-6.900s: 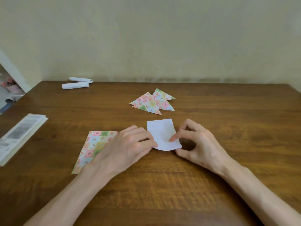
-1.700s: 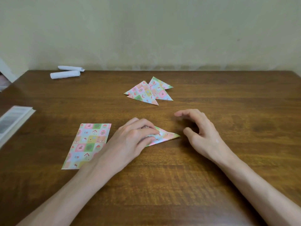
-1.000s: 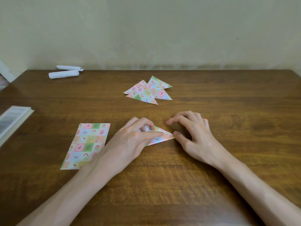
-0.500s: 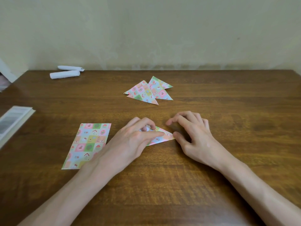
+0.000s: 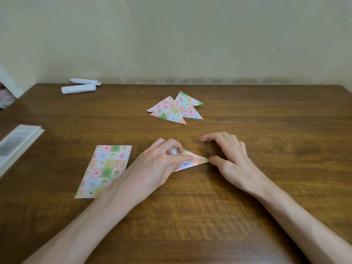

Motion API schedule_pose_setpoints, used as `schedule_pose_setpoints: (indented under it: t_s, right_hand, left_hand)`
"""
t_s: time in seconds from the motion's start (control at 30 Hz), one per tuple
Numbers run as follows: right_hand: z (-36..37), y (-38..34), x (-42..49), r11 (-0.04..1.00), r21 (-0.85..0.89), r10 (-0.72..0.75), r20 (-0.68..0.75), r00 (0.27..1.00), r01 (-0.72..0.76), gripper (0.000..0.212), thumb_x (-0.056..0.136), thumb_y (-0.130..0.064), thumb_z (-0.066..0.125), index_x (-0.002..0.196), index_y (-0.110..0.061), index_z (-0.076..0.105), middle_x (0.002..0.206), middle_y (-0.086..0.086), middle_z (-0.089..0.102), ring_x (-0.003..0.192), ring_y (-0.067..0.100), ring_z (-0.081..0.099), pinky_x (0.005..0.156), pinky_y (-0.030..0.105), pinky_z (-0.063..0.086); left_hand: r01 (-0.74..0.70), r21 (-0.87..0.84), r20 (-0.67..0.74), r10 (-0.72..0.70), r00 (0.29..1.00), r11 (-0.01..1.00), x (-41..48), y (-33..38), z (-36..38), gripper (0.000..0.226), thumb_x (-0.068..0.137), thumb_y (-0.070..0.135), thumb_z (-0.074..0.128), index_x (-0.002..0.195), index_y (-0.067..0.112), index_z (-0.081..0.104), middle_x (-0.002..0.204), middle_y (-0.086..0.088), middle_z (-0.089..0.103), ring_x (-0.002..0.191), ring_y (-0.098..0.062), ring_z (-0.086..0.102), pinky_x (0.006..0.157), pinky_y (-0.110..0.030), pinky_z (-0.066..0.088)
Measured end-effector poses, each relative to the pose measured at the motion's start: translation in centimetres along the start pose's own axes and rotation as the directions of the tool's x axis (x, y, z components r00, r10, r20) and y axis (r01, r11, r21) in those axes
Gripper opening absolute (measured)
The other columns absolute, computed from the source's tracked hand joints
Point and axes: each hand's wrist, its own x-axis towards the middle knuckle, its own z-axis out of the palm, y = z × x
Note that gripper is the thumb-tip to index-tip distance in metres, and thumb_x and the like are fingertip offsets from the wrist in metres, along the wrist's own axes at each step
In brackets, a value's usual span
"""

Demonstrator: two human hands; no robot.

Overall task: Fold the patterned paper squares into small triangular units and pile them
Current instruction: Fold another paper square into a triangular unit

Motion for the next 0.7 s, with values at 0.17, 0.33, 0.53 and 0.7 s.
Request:
schedule_pose_setpoints:
  t_s: [0.17, 0.33, 0.53, 0.7]
  right_hand:
    - [0.13, 0.08, 0.0, 0.998, -0.06, -0.027, 0.002, 1.0, 0.027, 0.058, 0.086, -0.002, 0.062, 0.129, -0.041, 0.054, 0.13, -0.024, 0.048, 0.133, -0.005, 0.028, 0.106, 0.008, 0.008]
    - [0.1, -0.1, 0.1, 0.994, -0.102, -0.05, 0.006, 0.999, 0.051, 0.056, 0.085, -0.002, 0.061, 0.125, -0.041, 0.056, 0.126, -0.026, 0.046, 0.127, -0.01, 0.027, 0.101, 0.003, 0.004]
    - [-0.12, -0.17, 0.25, 0.998, -0.06, -0.018, 0.028, 0.999, 0.02, 0.057, 0.084, 0.0, 0.06, 0.121, -0.044, 0.057, 0.126, -0.025, 0.047, 0.128, -0.01, 0.027, 0.101, 0.003, 0.004]
    - [-0.62, -0.04, 0.38, 0.993, 0.108, 0.038, 0.029, 0.999, -0.04, 0.064, 0.079, 0.005, 0.057, 0.117, -0.046, 0.059, 0.125, -0.026, 0.055, 0.126, -0.013, 0.032, 0.106, 0.017, 0.016]
  left_hand:
    - [-0.003, 0.001, -0.017, 0.003, 1.0, 1.0, -0.05, 0.07, 0.07, 0.032, 0.098, 0.016, 0.068, 0.124, 0.034, 0.075, 0.119, 0.01, 0.058, 0.096, -0.012, 0.048, 0.075, -0.038, 0.054]
    - [-0.003, 0.0, -0.031, 0.003, 1.0, 1.0, -0.07, 0.13, 0.16, 0.031, 0.099, 0.022, 0.059, 0.122, 0.033, 0.076, 0.117, 0.008, 0.06, 0.095, -0.016, 0.052, 0.072, -0.041, 0.055]
    - [0.009, -0.003, -0.025, -0.009, 1.0, 1.0, -0.16, 0.28, 0.05, 0.031, 0.099, 0.022, 0.059, 0.122, 0.034, 0.076, 0.118, 0.008, 0.06, 0.098, -0.017, 0.054, 0.072, -0.042, 0.056]
    - [0.023, 0.003, -0.016, -0.023, 1.0, 1.0, -0.26, 0.05, -0.02, 0.032, 0.1, 0.025, 0.056, 0.123, 0.037, 0.075, 0.119, 0.012, 0.059, 0.099, -0.015, 0.052, 0.071, -0.042, 0.055]
